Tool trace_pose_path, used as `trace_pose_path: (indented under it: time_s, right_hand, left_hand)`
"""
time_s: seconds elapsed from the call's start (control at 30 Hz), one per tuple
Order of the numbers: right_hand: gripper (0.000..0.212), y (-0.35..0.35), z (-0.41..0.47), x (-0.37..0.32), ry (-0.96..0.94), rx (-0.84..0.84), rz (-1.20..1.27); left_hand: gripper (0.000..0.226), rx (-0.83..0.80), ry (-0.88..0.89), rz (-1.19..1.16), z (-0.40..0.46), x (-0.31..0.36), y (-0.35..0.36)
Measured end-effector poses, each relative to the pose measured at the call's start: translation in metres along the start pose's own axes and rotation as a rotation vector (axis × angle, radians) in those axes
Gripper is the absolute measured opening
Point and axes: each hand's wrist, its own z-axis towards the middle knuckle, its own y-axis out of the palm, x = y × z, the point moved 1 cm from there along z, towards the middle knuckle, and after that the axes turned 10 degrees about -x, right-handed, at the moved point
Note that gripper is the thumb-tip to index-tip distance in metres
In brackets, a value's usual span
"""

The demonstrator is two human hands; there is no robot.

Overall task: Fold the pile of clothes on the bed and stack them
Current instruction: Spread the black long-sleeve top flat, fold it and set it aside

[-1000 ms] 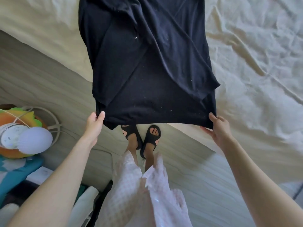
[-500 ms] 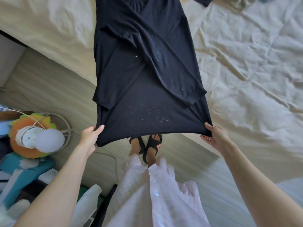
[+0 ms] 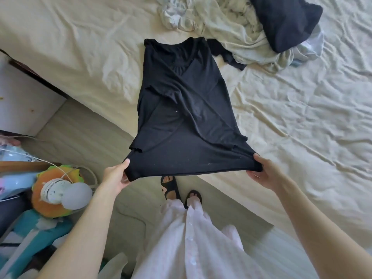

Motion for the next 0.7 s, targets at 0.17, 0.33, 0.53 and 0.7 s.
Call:
trace_pose_path:
  time_s: [0.17,0.33,0.53,0.7]
  right_hand:
    - [0.011,0.033,0.01,-0.051,-0.078,-0.053,0.074]
    - [0.013,0.091,0.039,-0.128,-0.141,-0.09,0.226]
    - [0.016,0.172,0.097,-0.233,-0.18,-0.133,0.343]
    - [0.015,0.237,0.169,-0.314,-0.238,-0.14,0.278]
  left_hand:
    - [0.01,-0.027,0.019,-0.276,0.01,0.055,0.019]
    - [0.01,-0.111,0.032,-0.455,0.042,0.135,0.051]
    - [0.013,-0.168,0.046,-0.588,0.112,0.239,0.107]
    - [0.016,-0.166,0.097,-0.575,0.189,0.318,0.15]
